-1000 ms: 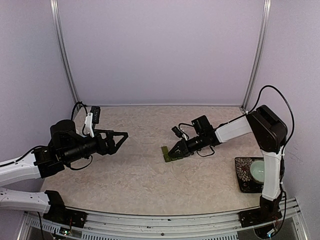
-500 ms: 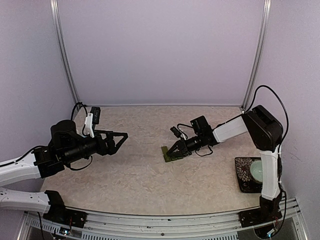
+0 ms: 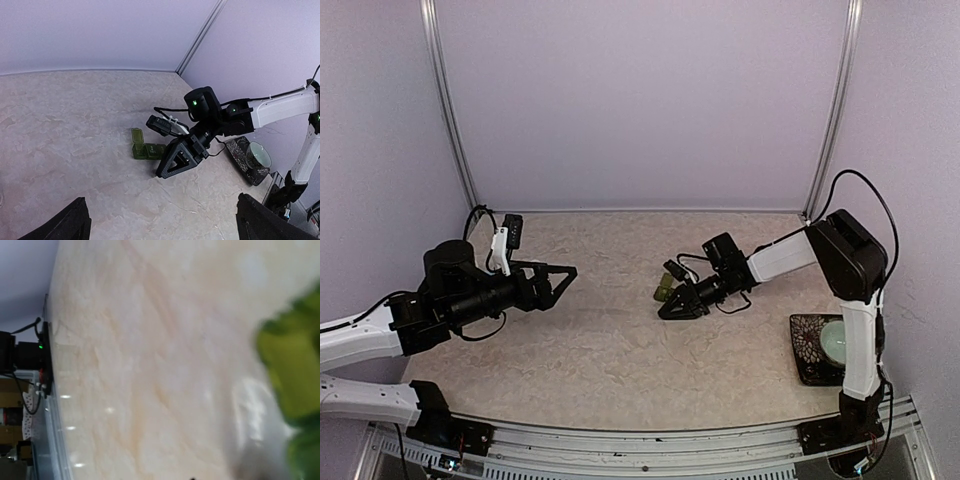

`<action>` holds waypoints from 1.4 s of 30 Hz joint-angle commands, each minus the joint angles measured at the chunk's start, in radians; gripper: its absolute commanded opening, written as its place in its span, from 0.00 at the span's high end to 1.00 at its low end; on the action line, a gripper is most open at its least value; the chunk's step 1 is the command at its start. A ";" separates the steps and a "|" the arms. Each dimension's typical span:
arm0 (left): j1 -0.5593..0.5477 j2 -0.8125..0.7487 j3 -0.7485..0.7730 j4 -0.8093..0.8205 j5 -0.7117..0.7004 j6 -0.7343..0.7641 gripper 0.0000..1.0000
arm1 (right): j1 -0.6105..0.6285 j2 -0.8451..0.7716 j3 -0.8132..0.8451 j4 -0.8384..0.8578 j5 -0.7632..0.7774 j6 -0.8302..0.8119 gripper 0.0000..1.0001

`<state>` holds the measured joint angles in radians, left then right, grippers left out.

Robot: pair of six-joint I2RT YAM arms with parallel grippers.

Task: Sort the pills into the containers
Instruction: Adjust the pill container at the center of the board.

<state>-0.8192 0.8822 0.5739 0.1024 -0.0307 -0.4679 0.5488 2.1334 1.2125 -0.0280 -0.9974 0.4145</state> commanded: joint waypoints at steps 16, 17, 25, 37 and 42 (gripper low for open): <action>0.005 -0.022 -0.016 0.034 0.003 -0.011 0.01 | -0.009 -0.183 -0.022 0.222 0.160 0.036 0.67; 0.005 -0.024 -0.017 0.033 0.002 -0.012 0.01 | -0.009 -0.177 -0.023 0.230 0.176 0.063 0.67; 0.006 -0.060 -0.024 0.009 -0.011 -0.013 0.01 | -0.018 -0.066 -0.024 0.230 0.232 0.060 0.67; 0.006 -0.073 -0.032 0.006 -0.014 -0.011 0.01 | -0.027 0.007 -0.117 0.368 0.154 0.116 0.67; 0.006 -0.063 -0.022 0.010 -0.008 -0.008 0.01 | -0.027 -0.083 -0.091 0.379 0.039 0.143 0.66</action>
<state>-0.8192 0.8131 0.5461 0.0998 -0.0380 -0.4721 0.5278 2.1345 1.1110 0.3210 -0.8581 0.5274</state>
